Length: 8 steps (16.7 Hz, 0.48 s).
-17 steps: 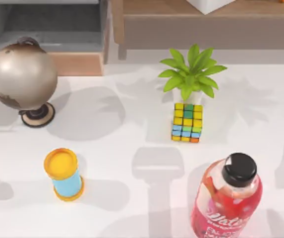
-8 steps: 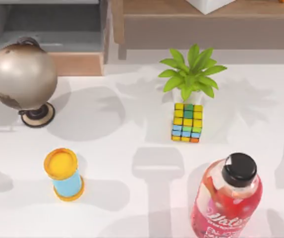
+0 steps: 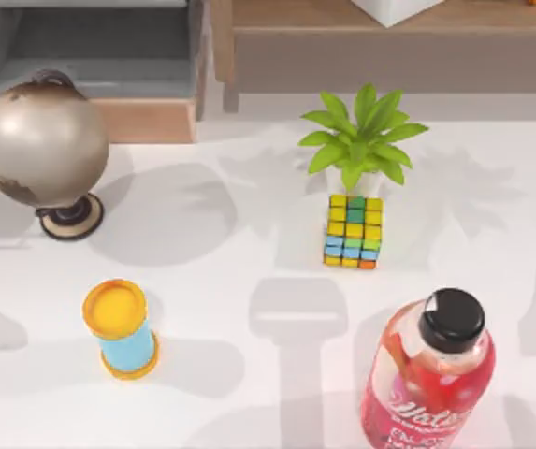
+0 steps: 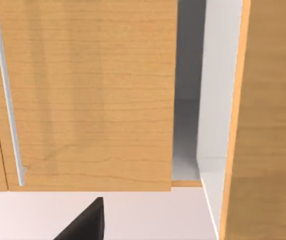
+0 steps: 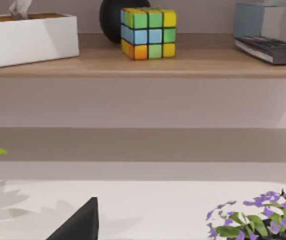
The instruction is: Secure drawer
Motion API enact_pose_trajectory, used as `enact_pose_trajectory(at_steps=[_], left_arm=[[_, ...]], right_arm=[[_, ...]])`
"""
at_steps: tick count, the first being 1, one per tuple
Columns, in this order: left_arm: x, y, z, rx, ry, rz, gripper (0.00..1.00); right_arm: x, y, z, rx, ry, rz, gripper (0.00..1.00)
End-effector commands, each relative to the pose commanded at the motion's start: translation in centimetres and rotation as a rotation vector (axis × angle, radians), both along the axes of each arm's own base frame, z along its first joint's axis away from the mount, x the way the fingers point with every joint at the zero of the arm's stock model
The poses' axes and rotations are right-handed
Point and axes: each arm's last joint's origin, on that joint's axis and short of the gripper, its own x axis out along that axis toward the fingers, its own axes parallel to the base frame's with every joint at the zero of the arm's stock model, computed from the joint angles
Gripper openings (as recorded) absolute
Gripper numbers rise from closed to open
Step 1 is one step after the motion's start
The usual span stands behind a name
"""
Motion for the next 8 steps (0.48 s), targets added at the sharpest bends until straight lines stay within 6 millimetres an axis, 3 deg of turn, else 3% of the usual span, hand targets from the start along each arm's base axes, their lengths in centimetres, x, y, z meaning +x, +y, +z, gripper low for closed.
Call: enact_pose_trajectory(at_steps=[8], left_arm=[[0.0, 0.0, 0.0, 0.0, 0.0, 0.0, 0.25]], right_arm=[[0.0, 0.0, 0.0, 0.0, 0.0, 0.0, 1.0]])
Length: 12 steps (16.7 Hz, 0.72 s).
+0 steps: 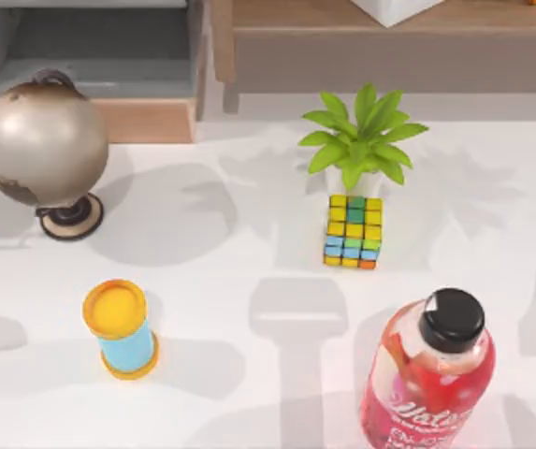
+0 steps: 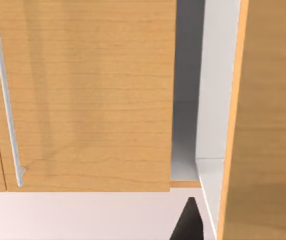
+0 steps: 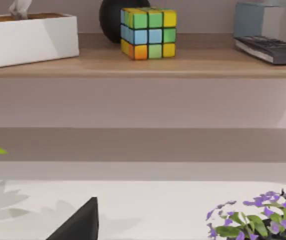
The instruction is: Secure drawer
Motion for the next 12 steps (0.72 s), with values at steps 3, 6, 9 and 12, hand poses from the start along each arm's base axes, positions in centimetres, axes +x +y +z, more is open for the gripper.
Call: enact_pose_trajectory(at_steps=[3, 6, 9, 12], left_arm=[[0.0, 0.0, 0.0, 0.0, 0.0, 0.0, 0.02], [0.0, 0.0, 0.0, 0.0, 0.0, 0.0, 0.0], [0.0, 0.0, 0.0, 0.0, 0.0, 0.0, 0.0], [-0.07, 0.04, -0.39, -0.016, 0.016, 0.002, 0.0]], right_arm=[[0.0, 0.0, 0.0, 0.0, 0.0, 0.0, 1.0], [0.0, 0.0, 0.0, 0.0, 0.0, 0.0, 1.0], [0.0, 0.0, 0.0, 0.0, 0.0, 0.0, 1.0], [0.0, 0.0, 0.0, 0.0, 0.0, 0.0, 1.0]])
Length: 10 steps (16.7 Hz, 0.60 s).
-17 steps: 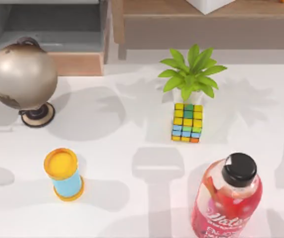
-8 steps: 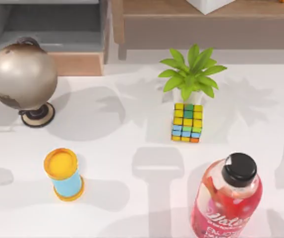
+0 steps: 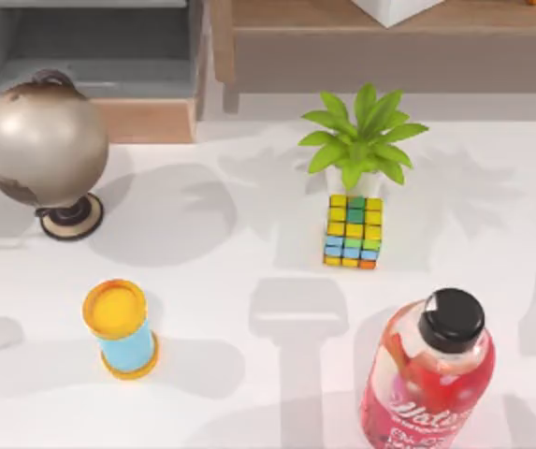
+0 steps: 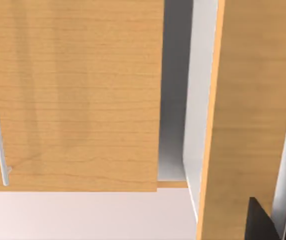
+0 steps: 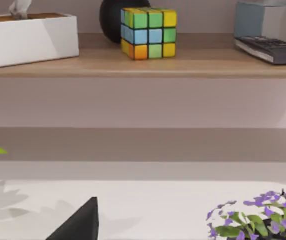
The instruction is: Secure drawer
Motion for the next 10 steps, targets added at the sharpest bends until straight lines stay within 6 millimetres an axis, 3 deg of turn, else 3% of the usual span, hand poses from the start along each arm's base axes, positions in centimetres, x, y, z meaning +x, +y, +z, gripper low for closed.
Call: enact_pose_trajectory(at_steps=[3, 10], left_arm=[[1.0, 0.1, -0.1, -0.001, 0.003, 0.004, 0.0], [6.3, -0.1, 0.0, 0.0, 0.0, 0.0, 0.0]], right_arm=[[0.0, 0.0, 0.0, 0.0, 0.0, 0.0, 1.0], [0.0, 0.0, 0.0, 0.0, 0.0, 0.0, 1.0]])
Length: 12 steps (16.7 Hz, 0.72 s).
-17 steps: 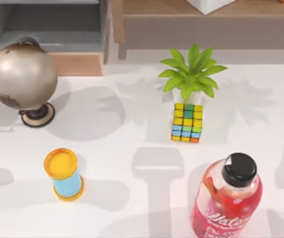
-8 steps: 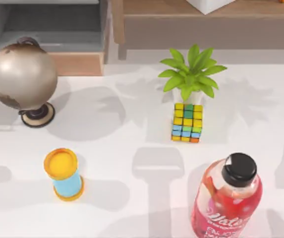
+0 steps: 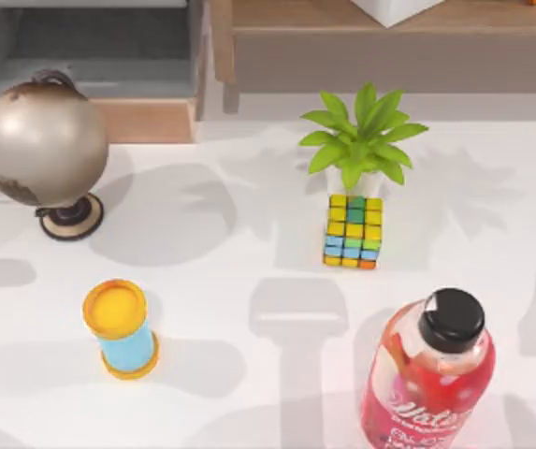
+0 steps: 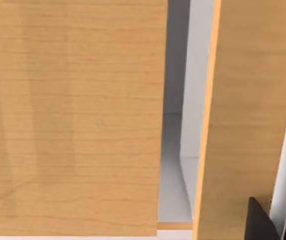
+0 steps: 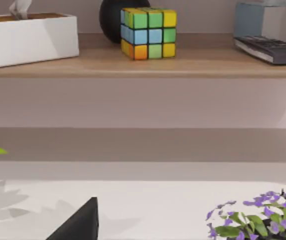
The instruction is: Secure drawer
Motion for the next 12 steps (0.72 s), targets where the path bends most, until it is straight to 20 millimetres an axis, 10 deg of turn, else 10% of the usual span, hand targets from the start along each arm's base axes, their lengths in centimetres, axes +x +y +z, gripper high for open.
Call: enact_pose_trajectory(at_steps=[12], left_arm=[[5.1, 0.2, -0.2, -0.005, 0.007, 0.009, 0.0]], right_arm=[[0.0, 0.0, 0.0, 0.0, 0.0, 0.0, 1.0]])
